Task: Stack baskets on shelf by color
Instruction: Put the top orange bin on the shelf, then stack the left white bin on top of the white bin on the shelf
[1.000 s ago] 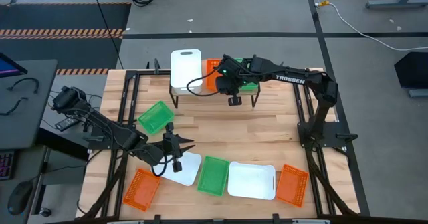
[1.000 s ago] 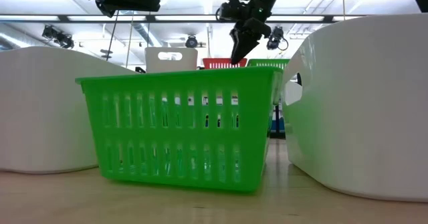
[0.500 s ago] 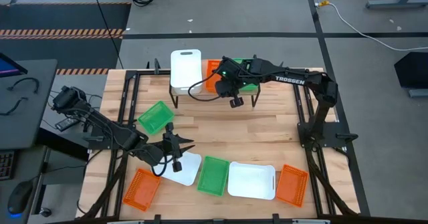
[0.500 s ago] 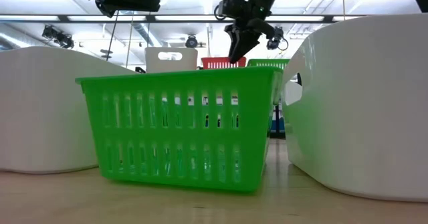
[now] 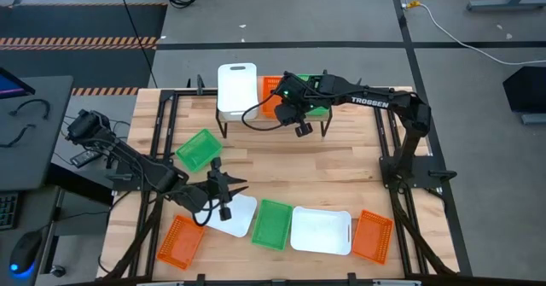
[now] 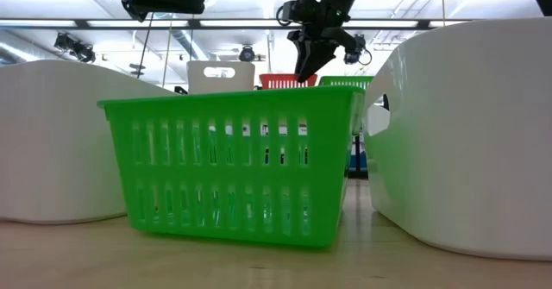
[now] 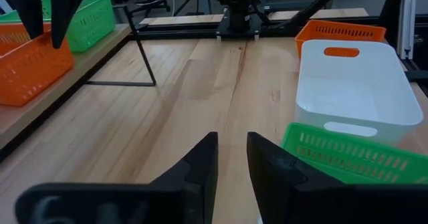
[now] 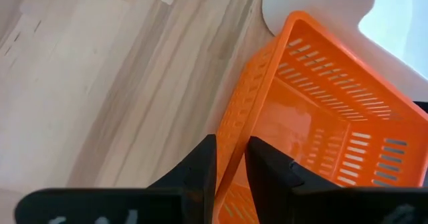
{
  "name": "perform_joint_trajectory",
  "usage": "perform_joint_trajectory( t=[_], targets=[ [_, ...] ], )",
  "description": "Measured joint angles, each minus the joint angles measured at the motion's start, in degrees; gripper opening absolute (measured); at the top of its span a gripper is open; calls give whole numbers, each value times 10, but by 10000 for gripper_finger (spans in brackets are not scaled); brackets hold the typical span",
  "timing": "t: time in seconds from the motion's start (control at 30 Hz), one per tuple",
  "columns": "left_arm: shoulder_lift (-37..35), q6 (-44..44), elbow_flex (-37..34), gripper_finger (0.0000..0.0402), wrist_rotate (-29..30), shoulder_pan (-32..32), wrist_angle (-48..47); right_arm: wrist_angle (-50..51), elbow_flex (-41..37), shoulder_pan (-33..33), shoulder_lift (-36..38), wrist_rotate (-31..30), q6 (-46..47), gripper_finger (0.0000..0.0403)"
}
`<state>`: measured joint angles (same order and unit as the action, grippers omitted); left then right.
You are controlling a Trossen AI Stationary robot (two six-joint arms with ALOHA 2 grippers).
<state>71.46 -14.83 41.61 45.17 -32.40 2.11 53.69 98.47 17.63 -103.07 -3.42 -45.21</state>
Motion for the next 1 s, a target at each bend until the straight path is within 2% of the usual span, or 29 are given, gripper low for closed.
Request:
perform_joint_trajectory(
  t=[0.23,0.67,1.0],
  targets=[
    [0,0,0,84,0,0,0,-2,0,-1,0,-18,-25,84],
    [0,0,0,87,0,0,0,-14,0,-11,3,-34,-10,84],
    [0,0,0,91,0,0,0,-20,0,-48,69,-46,17,88]
  ],
)
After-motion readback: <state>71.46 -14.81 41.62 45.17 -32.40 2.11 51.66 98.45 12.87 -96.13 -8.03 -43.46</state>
